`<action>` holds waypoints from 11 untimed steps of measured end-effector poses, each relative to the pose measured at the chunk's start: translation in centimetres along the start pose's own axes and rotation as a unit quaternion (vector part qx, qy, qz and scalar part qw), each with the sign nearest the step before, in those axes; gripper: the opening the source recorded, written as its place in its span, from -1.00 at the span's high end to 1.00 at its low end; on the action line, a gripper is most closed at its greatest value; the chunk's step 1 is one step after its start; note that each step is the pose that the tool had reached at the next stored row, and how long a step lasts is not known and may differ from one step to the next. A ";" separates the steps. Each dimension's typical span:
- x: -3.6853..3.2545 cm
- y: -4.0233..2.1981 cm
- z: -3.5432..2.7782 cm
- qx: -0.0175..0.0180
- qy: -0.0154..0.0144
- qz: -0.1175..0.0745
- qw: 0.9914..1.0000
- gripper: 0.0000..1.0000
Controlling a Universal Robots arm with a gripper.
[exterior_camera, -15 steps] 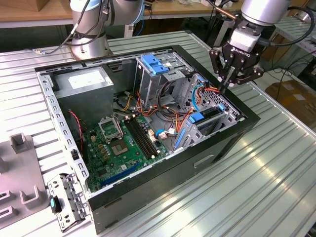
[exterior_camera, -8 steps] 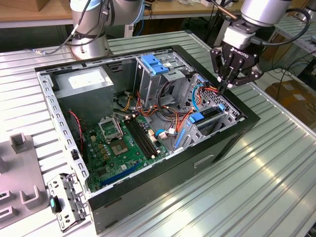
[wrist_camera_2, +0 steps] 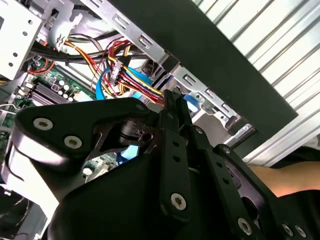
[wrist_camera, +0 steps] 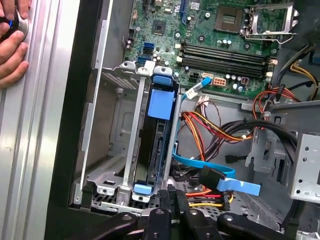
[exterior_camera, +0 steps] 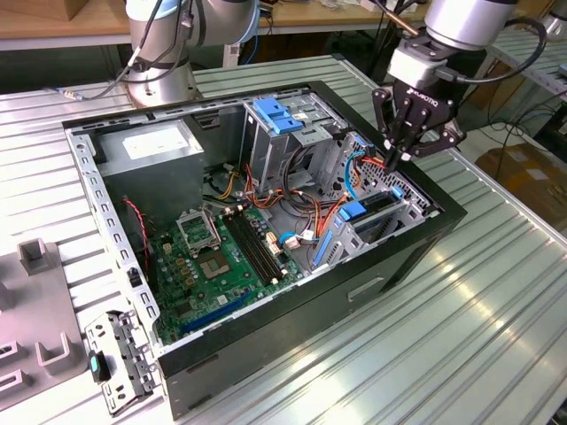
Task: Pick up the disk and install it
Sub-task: 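Insert the first disk wire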
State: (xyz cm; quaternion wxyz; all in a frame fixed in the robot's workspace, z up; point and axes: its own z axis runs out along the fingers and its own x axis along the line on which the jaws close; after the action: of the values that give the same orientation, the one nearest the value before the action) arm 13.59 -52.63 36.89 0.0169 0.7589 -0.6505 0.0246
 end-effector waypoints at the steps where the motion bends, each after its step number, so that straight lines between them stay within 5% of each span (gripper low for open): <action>1: 0.00 0.00 0.01 0.000 0.000 0.006 1.000 0.67; 5: -0.02 0.04 0.19 -0.002 0.000 0.036 0.999 0.67; 11: -0.15 0.86 0.36 -0.003 0.000 0.043 0.999 0.67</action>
State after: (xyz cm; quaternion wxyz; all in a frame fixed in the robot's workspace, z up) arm 12.73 -52.63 36.52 0.0179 0.7300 -0.6828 0.0239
